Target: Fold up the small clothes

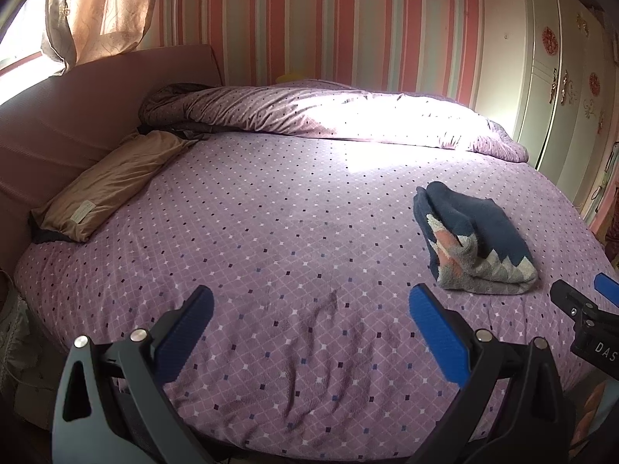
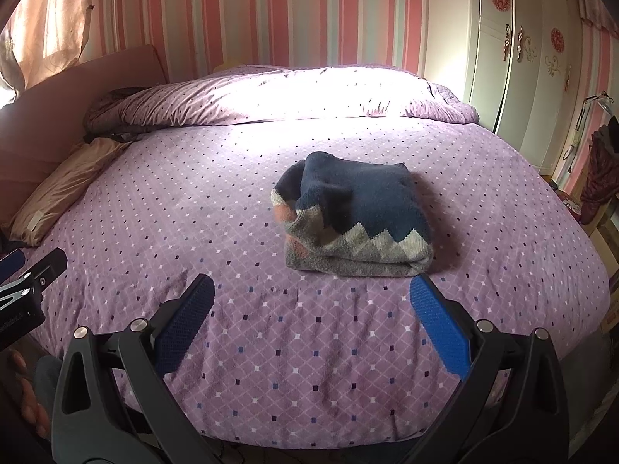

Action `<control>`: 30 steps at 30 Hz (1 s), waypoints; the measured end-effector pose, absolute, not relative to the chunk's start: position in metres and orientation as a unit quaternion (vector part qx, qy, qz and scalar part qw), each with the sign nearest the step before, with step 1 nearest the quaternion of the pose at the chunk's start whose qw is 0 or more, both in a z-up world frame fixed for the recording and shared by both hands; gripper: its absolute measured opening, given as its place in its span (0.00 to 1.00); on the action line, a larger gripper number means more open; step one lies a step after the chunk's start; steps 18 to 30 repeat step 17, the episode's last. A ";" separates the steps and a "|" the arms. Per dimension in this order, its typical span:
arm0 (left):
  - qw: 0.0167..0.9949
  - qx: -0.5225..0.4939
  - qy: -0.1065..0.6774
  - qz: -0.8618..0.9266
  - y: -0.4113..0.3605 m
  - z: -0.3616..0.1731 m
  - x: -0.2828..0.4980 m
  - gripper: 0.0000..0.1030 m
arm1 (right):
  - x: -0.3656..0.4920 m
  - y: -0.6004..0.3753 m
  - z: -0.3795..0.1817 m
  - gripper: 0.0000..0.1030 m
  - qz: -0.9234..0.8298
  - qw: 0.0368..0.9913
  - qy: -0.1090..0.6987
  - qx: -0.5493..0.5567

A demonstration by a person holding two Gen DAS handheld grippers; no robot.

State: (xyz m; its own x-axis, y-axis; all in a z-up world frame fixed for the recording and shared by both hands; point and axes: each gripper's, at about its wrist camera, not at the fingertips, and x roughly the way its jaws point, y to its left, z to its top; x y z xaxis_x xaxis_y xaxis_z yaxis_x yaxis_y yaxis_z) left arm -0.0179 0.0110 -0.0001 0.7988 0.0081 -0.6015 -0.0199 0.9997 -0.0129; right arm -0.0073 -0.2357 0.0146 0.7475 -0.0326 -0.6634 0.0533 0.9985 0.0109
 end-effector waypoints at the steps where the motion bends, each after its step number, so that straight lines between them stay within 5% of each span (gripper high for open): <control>1: 0.948 -0.009 0.317 0.008 0.010 0.000 -0.018 0.98 | -0.007 -0.236 0.014 0.97 -0.023 0.935 0.355 0.014; 30: 0.945 -0.016 0.327 0.000 0.010 -0.007 -0.012 0.98 | -0.007 -0.239 0.008 0.97 -0.025 0.933 0.358 0.012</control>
